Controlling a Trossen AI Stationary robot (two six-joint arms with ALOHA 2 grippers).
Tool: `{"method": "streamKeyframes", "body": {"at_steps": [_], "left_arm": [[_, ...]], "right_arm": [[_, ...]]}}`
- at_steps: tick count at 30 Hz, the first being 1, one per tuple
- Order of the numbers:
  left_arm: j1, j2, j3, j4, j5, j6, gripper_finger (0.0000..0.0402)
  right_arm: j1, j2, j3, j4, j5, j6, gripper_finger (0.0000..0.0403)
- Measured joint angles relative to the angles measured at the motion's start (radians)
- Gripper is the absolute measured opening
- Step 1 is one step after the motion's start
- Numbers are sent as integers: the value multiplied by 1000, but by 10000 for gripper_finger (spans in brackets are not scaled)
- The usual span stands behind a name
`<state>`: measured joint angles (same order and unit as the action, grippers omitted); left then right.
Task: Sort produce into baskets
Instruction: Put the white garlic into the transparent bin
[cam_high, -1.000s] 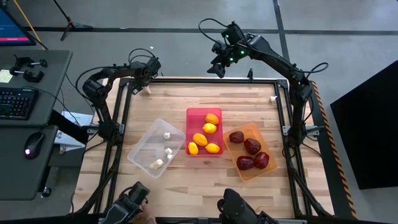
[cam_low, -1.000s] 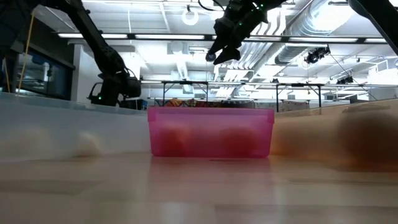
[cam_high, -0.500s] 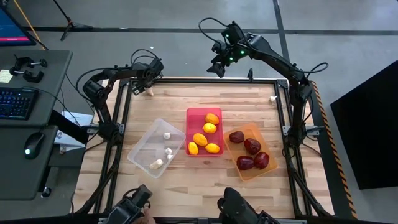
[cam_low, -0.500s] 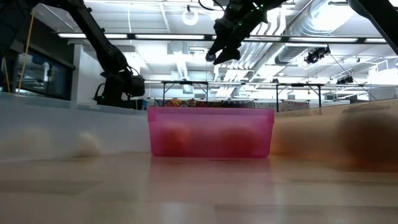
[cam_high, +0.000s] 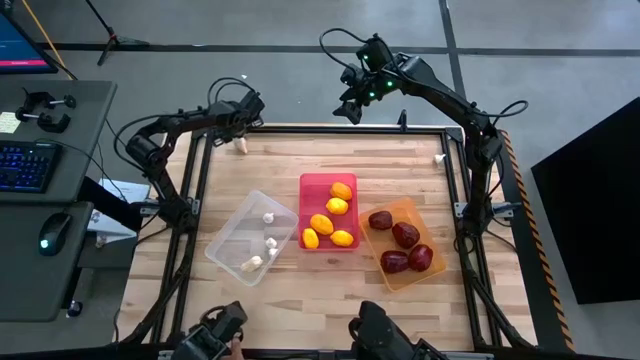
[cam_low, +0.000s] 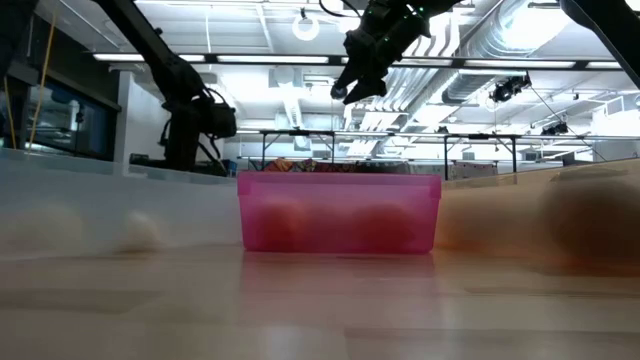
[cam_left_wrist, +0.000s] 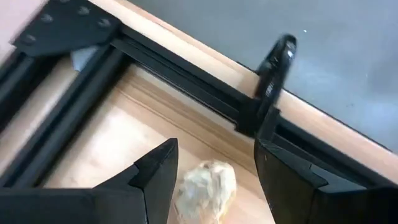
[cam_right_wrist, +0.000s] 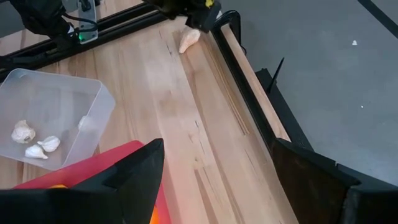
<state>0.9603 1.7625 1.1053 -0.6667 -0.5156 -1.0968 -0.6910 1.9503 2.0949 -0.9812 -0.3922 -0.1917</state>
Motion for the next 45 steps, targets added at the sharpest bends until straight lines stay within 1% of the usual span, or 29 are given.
{"method": "streamKeyframes", "body": {"at_steps": [4, 7, 11, 16, 23, 26, 29, 32, 34, 36, 37, 39, 41, 43, 45], "left_arm": [[-15, 5, -39, 37, 32, -5, 197], [-24, 5, -64, 29, 39, -51, 197], [-33, 5, -110, 66, 44, -78, 197], [-33, 5, -166, 143, 101, -75, 197], [-69, 5, -167, 143, 117, -15, 195], [-89, 5, -167, 142, 120, 34, 177], [-111, -9, -167, 139, 131, 59, 137], [-142, -63, -167, 149, 133, 70, 98], [-163, -122, -167, 167, 117, 117, 85], [-187, -202, -167, 198, 116, 228, 85], [-201, -248, -167, 206, 128, 308, 89], [-242, -348, -167, 205, 187, 476, 102], [-306, -449, -166, 170, 289, 607, 116], [-383, -543, -166, 115, 375, 654, 126], [-479, -622, -166, 68, 429, 640, 131]], "right_arm": [[0, 0, 0, 7, 0, 0, 287], [0, 0, 0, 7, 0, 0, 287], [0, 0, 0, 7, 0, 0, 287], [0, 0, 0, 7, 0, 8, 287], [0, 0, 0, 7, 1, 9, 287], [0, 0, 0, 7, 1, 9, 287], [0, 0, 0, 7, 1, 9, 287], [0, 0, 0, -1, 1, 8, 287], [0, 0, 0, -15, 1, 3, 287], [0, 0, 0, -27, 1, -3, 287], [0, 0, 0, -33, 1, -5, 287], [0, 0, 0, -54, -2, -8, 287], [0, 0, 0, -87, -12, -15, 287], [0, 0, 0, -128, -23, -29, 287], [1, 0, 0, -171, -37, -34, 287]]}}
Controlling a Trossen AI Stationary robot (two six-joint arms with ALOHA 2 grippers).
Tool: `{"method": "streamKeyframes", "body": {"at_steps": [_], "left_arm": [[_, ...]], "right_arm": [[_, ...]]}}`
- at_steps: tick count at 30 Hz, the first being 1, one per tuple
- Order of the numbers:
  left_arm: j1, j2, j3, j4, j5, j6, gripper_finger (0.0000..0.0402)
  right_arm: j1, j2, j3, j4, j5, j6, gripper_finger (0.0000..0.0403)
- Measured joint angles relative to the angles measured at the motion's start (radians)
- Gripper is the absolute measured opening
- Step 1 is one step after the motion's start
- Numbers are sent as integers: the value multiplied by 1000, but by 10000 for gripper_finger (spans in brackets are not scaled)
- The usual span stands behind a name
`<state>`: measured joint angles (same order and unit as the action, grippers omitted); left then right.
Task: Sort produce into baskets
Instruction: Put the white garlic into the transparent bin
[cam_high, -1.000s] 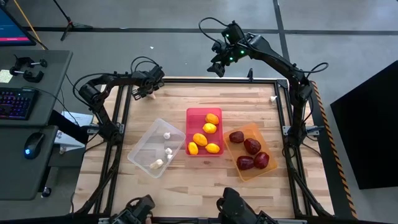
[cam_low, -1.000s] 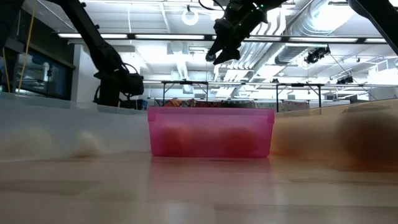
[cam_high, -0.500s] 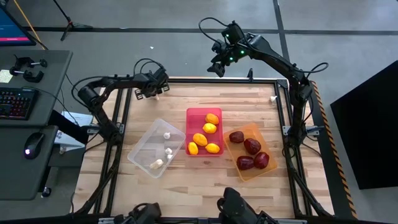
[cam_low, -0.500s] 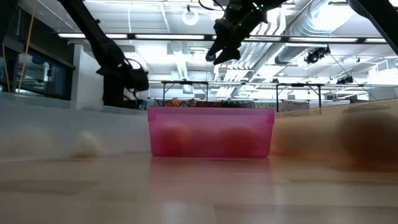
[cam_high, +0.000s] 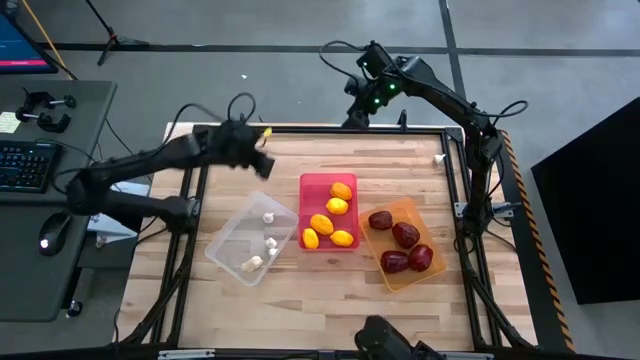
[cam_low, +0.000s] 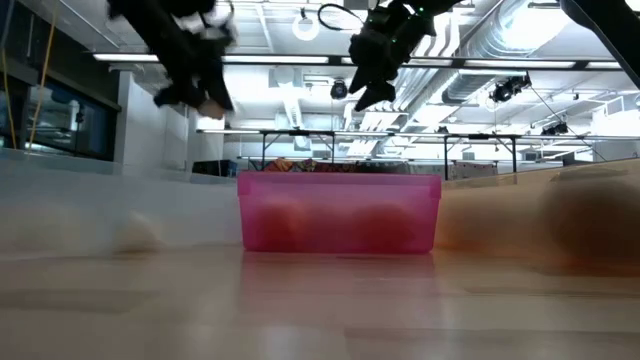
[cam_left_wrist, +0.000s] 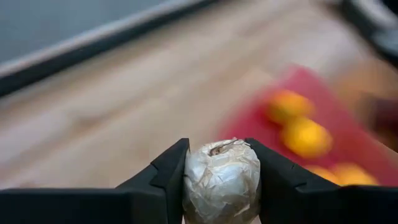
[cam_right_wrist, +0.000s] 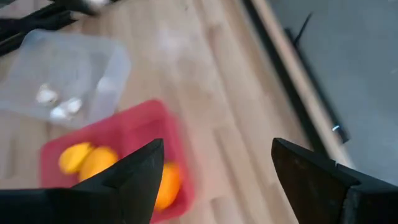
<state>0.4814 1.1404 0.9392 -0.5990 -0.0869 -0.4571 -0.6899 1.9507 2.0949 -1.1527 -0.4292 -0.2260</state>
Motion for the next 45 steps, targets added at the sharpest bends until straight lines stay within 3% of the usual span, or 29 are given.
{"method": "streamKeyframes", "body": {"at_steps": [6, 13, 20, 25, 30, 33, 38, 45], "left_arm": [[-349, -140, -47, -83, 46, -72, 134], [-626, -118, -171, -126, 4, -193, 135], [-702, -90, -249, -81, -5, -118, 163], [-701, -91, -256, -69, 0, -80, 196], [-710, -97, -256, -61, 21, -80, 226], [-724, -98, -256, -55, -2, -99, 234], [-757, -103, -256, -53, -38, -141, 235], [-784, -107, -256, -19, -126, -204, 235]], "right_arm": [[49, 0, 0, -145, -78, 31, 287], [187, 0, 0, -240, -35, 164, 287], [362, 0, 0, -426, 222, 409, 287], [508, -29, -23, -415, 373, 580, 287], [621, -26, -57, -415, 595, 726, 287], [639, -57, -161, -416, 685, 826, 287], [571, -242, -496, -405, 691, 996, 287], [309, -614, -954, -205, 733, 1337, 287]]}}
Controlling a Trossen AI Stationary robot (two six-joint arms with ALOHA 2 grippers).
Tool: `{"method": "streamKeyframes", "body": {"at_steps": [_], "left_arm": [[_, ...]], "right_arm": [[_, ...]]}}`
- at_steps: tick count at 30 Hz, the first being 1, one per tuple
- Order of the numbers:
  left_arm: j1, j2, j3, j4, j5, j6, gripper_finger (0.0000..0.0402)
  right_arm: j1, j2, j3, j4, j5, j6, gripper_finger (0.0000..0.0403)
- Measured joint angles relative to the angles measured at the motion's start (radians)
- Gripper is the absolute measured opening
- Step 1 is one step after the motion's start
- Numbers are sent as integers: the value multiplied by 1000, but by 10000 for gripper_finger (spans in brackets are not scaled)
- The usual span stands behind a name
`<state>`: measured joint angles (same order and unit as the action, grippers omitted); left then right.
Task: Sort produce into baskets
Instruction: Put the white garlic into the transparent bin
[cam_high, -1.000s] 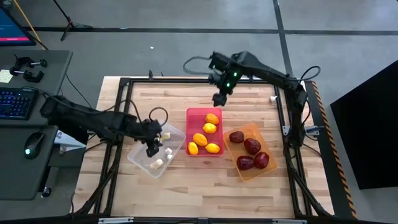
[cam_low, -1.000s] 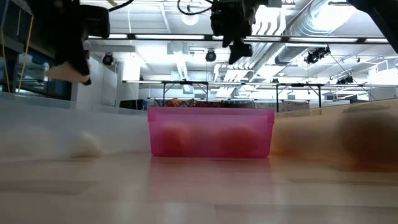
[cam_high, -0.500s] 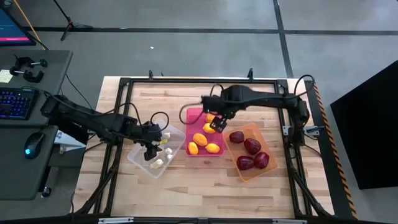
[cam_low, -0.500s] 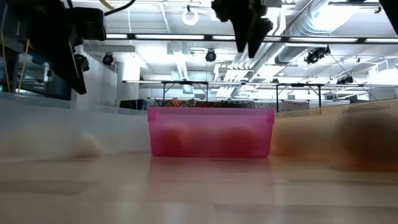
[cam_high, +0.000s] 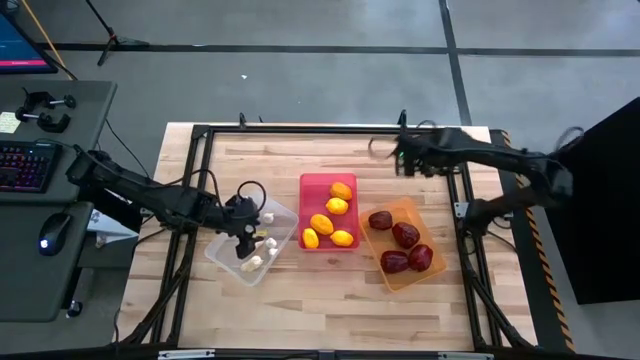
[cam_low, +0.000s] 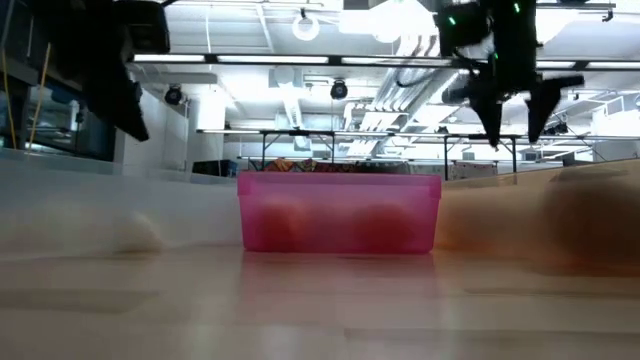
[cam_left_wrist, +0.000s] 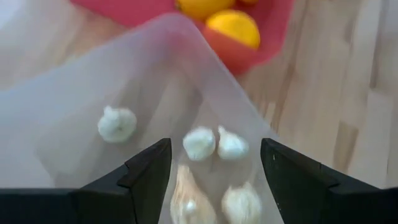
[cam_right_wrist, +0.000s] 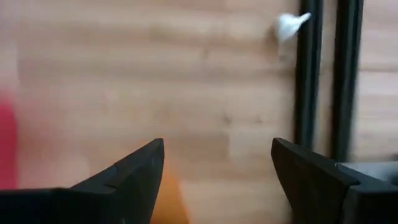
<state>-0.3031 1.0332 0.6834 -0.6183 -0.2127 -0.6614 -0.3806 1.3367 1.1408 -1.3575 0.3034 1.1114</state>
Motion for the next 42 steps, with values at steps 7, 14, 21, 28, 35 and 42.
{"method": "streamKeyframes", "body": {"at_steps": [7, 14, 21, 28, 35, 42], "left_arm": [[33, 0, 0, 18, -54, -187, 235], [36, 0, 0, 21, -33, -328, 234], [36, 0, 0, 22, -84, -383, 234], [36, 0, 1, 22, -94, -393, 234], [31, 0, 1, 46, -115, -356, 234], [22, -39, 2, 63, -145, -275, 234]], "right_arm": [[-330, -60, -257, 343, 98, 30, 287], [-518, -7, -407, 591, 145, 148, 287], [-594, 103, -414, 647, 171, 215, 286], [-601, 211, -413, 704, 146, 215, 242], [-601, 258, -407, 713, 151, 125, 136], [-601, 195, -413, 639, 186, 72, 67]]}}
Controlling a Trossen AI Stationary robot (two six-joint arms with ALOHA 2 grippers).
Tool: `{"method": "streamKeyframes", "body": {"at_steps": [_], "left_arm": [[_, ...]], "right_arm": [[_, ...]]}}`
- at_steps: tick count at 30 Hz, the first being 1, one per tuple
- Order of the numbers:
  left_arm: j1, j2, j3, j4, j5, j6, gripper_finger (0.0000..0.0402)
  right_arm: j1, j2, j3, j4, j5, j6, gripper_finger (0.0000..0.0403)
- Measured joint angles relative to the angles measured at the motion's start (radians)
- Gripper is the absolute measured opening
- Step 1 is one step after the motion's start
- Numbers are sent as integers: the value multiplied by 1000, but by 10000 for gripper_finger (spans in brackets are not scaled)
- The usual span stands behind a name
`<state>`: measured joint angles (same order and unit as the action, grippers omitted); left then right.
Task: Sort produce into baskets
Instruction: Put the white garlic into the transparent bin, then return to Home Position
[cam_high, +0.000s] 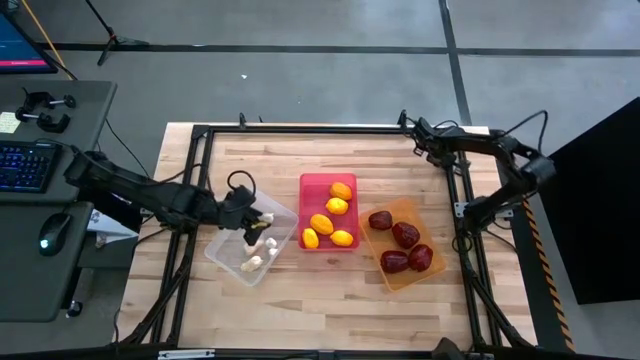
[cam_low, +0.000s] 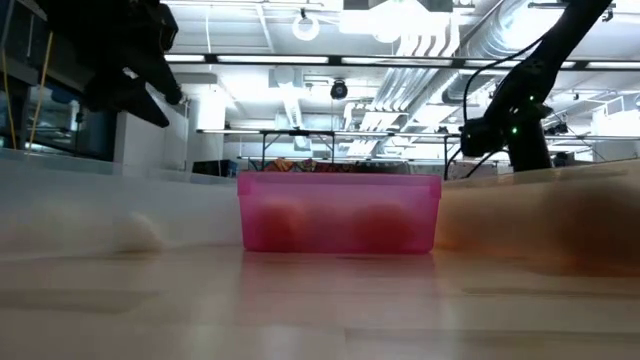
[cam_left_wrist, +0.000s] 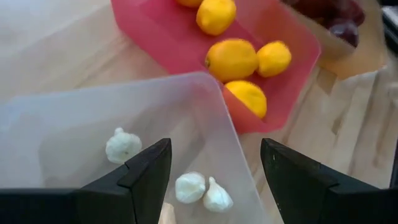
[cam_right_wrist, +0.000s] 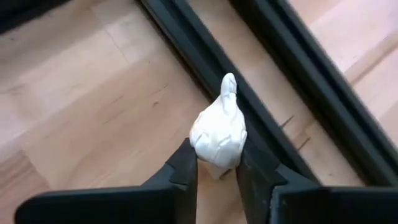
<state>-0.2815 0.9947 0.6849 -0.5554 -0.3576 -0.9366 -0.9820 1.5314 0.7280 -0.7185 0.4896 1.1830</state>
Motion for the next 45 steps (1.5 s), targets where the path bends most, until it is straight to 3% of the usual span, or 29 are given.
{"method": "streamKeyframes", "body": {"at_steps": [6, 10, 17, 21, 23, 26, 30, 36, 40, 45], "left_arm": [[0, -79, 25, -7, -60, 120, 234], [0, -170, 92, 1, -206, 263, 234], [1, -304, 140, 42, -535, 460, 234], [9, -349, 140, 49, -609, 482, 234], [15, -362, 140, 49, -608, 471, 234], [15, -367, 140, 48, -583, 482, 234], [15, -367, 140, 47, -521, 503, 234], [10, -365, 140, 53, -427, 455, 234], [-7, -365, 140, 53, -399, 415, 234], [-49, -365, 140, 53, -342, 368, 234]], "right_arm": [[116, -130, 0, -3, -21, -38, 66], [294, -232, 0, 101, -59, -68, 66], [710, -246, 1, 653, -226, -103, 66], [895, -121, 16, 1022, -228, -103, 67], [958, -31, 57, 1112, -228, -106, 67], [1027, 124, 175, 1118, -231, -130, 67], [1074, 331, 383, 1085, -316, -174, 67], [1076, 559, 743, 897, -432, -263, 80], [1057, 651, 921, 712, -487, -315, 132], [1040, 669, 1020, 563, -517, -453, 217]]}}
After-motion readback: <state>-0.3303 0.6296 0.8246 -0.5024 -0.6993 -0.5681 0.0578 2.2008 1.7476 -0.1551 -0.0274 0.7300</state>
